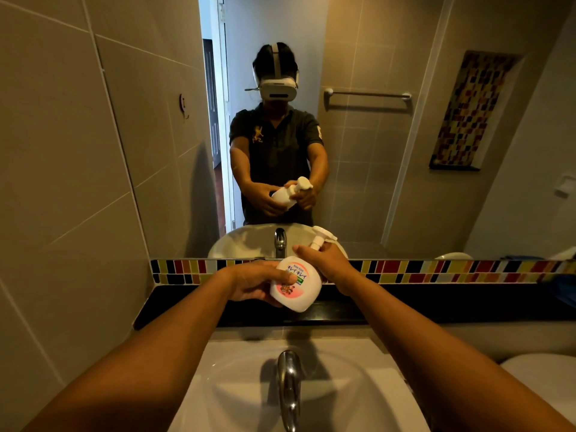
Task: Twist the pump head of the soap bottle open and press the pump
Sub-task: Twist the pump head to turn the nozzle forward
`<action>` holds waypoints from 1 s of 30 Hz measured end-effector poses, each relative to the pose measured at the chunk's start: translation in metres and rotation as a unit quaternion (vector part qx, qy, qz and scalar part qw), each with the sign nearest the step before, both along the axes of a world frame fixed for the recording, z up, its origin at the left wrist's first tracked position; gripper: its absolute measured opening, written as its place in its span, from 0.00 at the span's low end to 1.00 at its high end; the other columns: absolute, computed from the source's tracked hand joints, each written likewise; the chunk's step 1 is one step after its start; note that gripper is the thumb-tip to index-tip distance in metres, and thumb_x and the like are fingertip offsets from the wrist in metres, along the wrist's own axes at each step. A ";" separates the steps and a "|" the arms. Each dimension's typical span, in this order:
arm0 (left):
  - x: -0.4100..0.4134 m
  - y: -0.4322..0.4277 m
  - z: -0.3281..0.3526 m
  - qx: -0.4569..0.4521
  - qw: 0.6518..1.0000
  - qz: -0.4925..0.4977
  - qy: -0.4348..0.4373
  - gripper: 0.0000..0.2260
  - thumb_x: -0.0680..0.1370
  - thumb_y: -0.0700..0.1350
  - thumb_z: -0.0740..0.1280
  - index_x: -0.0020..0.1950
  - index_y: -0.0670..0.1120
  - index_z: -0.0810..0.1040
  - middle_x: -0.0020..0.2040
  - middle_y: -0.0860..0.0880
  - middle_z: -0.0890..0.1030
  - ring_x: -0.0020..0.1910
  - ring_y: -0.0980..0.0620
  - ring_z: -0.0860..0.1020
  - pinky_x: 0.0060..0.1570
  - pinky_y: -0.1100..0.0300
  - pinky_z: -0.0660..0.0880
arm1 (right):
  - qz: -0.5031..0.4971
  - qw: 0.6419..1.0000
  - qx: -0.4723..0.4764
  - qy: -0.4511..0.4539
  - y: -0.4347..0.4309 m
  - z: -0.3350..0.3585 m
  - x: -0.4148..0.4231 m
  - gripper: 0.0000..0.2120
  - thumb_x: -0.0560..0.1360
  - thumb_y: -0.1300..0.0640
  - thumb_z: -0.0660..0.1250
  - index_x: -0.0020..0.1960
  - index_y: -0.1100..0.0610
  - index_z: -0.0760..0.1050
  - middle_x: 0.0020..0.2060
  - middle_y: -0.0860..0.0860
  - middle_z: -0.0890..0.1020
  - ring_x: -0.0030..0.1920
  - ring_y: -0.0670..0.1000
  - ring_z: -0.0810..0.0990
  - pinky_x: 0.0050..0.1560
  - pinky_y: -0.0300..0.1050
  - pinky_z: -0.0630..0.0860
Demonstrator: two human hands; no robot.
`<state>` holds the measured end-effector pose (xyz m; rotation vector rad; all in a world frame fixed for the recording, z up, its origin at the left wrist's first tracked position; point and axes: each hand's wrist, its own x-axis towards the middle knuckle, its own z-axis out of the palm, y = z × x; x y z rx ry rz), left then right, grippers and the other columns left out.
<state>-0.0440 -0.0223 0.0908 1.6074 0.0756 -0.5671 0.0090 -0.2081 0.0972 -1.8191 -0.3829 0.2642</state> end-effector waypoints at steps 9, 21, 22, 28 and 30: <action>0.003 -0.018 0.000 0.180 0.971 0.027 -0.153 0.16 0.70 0.47 0.75 0.56 0.50 0.77 0.52 0.48 0.83 0.49 0.51 0.83 0.44 0.57 0.82 | -0.066 0.997 -0.021 -0.026 -0.002 -0.009 0.009 0.13 0.73 0.48 0.72 0.50 0.56 0.78 0.44 0.59 0.87 0.43 0.57 0.87 0.50 0.59 0.84; 0.001 -0.034 -0.009 0.268 0.929 0.079 -0.243 0.25 0.67 0.51 0.77 0.61 0.49 0.76 0.55 0.46 0.83 0.50 0.48 0.83 0.42 0.54 0.83 | -0.096 0.995 -0.019 -0.018 -0.007 -0.013 0.013 0.24 0.56 0.35 0.70 0.43 0.50 0.78 0.42 0.56 0.87 0.44 0.58 0.87 0.49 0.63 0.83; 0.000 -0.035 -0.010 0.272 0.926 0.082 -0.247 0.25 0.66 0.51 0.77 0.61 0.49 0.76 0.55 0.47 0.83 0.50 0.48 0.83 0.42 0.54 0.83 | -0.095 0.995 -0.018 -0.013 -0.007 -0.013 0.013 0.25 0.55 0.34 0.69 0.44 0.50 0.77 0.42 0.56 0.87 0.44 0.57 0.87 0.49 0.63 0.83; 0.003 -0.032 -0.014 0.247 0.939 0.083 -0.224 0.25 0.66 0.49 0.78 0.61 0.48 0.75 0.57 0.46 0.82 0.52 0.48 0.82 0.44 0.55 0.82 | -0.091 0.996 -0.011 -0.018 -0.007 -0.015 0.010 0.22 0.63 0.38 0.73 0.49 0.53 0.78 0.45 0.58 0.87 0.45 0.57 0.87 0.50 0.61 0.83; 0.005 -0.028 -0.017 0.229 0.946 0.086 -0.214 0.24 0.67 0.47 0.78 0.61 0.48 0.76 0.58 0.46 0.82 0.51 0.49 0.82 0.44 0.58 0.81 | -0.054 0.998 -0.002 -0.010 -0.008 -0.013 0.005 0.16 0.72 0.44 0.72 0.50 0.55 0.78 0.47 0.59 0.86 0.45 0.56 0.86 0.49 0.54 0.83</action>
